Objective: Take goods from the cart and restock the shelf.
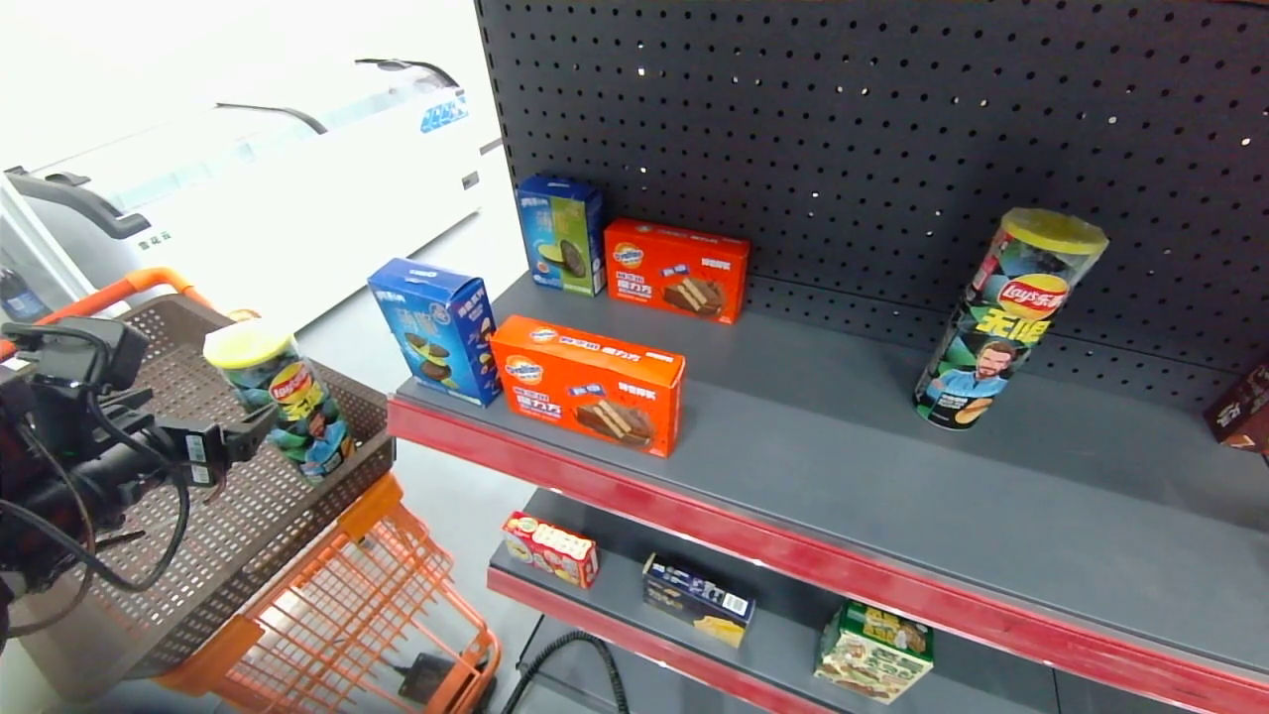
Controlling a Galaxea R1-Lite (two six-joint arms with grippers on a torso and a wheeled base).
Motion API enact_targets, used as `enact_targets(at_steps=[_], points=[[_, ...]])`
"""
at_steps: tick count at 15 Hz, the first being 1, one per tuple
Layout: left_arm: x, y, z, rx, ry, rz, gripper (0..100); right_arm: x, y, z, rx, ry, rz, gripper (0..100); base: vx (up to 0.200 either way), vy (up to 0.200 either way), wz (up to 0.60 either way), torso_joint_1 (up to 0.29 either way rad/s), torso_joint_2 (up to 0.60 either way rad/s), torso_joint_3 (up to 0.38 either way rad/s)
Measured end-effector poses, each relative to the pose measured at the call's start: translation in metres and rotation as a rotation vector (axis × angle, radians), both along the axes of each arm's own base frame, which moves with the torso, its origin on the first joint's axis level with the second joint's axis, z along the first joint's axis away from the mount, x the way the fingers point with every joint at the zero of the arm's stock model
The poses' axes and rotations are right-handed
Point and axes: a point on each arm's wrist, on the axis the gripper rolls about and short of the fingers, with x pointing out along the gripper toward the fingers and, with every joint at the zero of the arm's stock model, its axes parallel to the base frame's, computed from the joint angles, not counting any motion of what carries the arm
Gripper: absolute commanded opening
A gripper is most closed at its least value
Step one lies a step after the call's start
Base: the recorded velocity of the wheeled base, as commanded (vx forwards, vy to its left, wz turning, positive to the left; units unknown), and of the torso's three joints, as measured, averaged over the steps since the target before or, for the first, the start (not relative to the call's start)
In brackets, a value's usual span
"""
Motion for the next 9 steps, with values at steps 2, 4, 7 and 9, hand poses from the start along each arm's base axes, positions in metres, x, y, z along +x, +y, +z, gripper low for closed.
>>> enact_targets(at_steps=[2,4,7,9], points=[[0.017,0.006,-0.009,0.003,0.002,0.011,100,0.0,0.0,0.0,0.0,0.0,0.0,100,0.0,0.0,0.0,0.0,0.0,0.0],[0.032,0.01,-0.018,0.001,0.004,0.013,100,0.0,0.0,0.0,-0.001,0.0,0.0,100,0.0,0.0,0.0,0.0,0.0,0.0],[0.056,0.018,-0.025,0.006,-0.027,0.015,100,0.0,0.0,0.0,0.0,0.0,0.0,100,0.0,0.0,0.0,0.0,0.0,0.0],[0.067,0.021,-0.033,-0.003,-0.026,0.017,100,0.0,0.0,0.0,0.0,0.0,0.0,100,0.0,0.0,0.0,0.0,0.0,0.0]])
